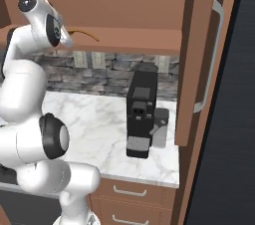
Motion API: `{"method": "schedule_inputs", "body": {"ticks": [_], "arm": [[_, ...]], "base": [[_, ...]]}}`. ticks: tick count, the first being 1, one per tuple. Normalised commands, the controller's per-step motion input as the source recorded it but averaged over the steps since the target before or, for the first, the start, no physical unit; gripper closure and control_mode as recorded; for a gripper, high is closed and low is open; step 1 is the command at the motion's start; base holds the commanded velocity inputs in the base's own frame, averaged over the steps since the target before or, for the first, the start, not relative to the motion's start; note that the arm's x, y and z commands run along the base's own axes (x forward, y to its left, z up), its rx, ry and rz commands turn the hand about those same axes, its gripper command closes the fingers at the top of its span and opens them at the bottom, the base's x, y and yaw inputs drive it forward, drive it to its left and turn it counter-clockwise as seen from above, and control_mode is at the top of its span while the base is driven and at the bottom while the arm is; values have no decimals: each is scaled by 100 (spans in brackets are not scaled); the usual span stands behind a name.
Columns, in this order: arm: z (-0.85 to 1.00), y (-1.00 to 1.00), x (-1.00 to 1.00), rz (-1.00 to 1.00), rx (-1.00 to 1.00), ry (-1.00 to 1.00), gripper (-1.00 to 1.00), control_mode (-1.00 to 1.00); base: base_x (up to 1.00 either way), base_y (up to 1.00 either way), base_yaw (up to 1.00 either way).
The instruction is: Organize the utensils by type. Pick up the wooden spoons from the counter and place them in the open cabinet. Then pick up the metallic utensils from the counter and place them in the open drawer.
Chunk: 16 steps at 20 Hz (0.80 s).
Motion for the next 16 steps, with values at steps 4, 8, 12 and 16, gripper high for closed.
{"method": "schedule_inputs", "body": {"ticks": [4,8,12,16], "arm": [[0,0,-95,-21,21,0,-100,-100],[0,0,-100,-37,30,0,-100,-100],[0,0,-98,-53,35,0,-100,-100],[-3,0,-90,-60,40,3,-100,-100]], "base": [[0,0,0],[0,0,0],[0,0,0],[0,0,0]]}}
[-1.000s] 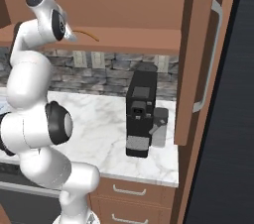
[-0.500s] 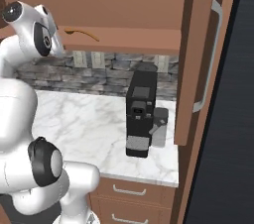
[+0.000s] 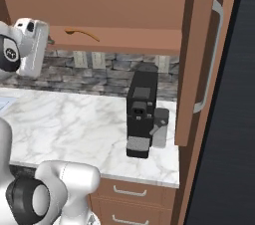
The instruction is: Organize the utensils by type. Pick up the wooden spoons from the counter and place them in the open cabinet. Then pick up the metallic utensils from the counter and place them in the open drawer.
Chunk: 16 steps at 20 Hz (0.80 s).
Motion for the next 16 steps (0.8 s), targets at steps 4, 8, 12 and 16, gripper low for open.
{"method": "schedule_inputs", "body": {"ticks": [4,8,12,16], "arm": [[-19,-14,-89,-50,47,0,-100,-100],[-25,-22,-80,-48,53,0,-100,-100],[-62,-39,-42,-20,43,-1,-100,-100],[-80,-35,-12,-2,39,-9,-100,-100]], "base": [[0,0,0],[0,0,0],[0,0,0],[0,0,0]]}}
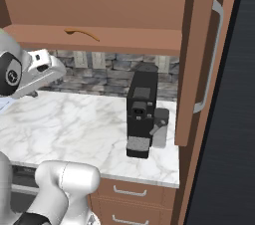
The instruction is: Organize the utensils by type. Pick up the wooden spoons from the counter and place them in the open cabinet. Then pick up the metallic utensils from the counter and place them in the open drawer.
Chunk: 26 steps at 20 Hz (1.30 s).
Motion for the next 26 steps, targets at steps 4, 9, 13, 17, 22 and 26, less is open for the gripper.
{"method": "schedule_inputs", "body": {"ticks": [4,9,13,17,22,26], "arm": [[-71,-37,-1,0,35,-10,-100,-100],[-51,-14,-8,-4,17,-2,-100,-100],[-17,-6,-4,-6,3,0,-100,-100],[0,0,0,0,0,0,-100,-100],[-5,-1,-27,0,0,0,-100,100],[0,0,0,0,0,0,-100,100]], "base": [[0,0,0],[0,0,0],[0,0,0],[0,0,0],[-16,0,0],[-99,-10,-5]]}}
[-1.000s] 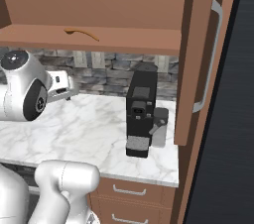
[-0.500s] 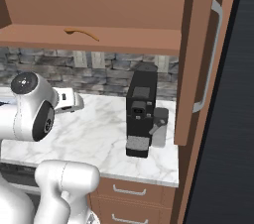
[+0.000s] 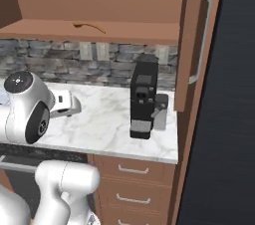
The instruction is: Organize the utensils by type. Pick up the wooden spoons from the counter and place them in the open cabinet. Then pick up the metallic utensils from the counter and place them in the open drawer.
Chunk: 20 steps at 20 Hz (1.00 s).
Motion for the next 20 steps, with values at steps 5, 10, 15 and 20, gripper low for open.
{"method": "schedule_inputs", "body": {"ticks": [5,10,15,20], "arm": [[0,0,0,0,0,0,-100,100],[0,0,0,0,0,0,-100,100],[0,0,0,0,0,0,-100,100],[0,0,0,0,0,0,-100,100]], "base": [[-88,-19,-31],[-30,2,-94],[-13,5,-100],[-5,5,-100]]}}
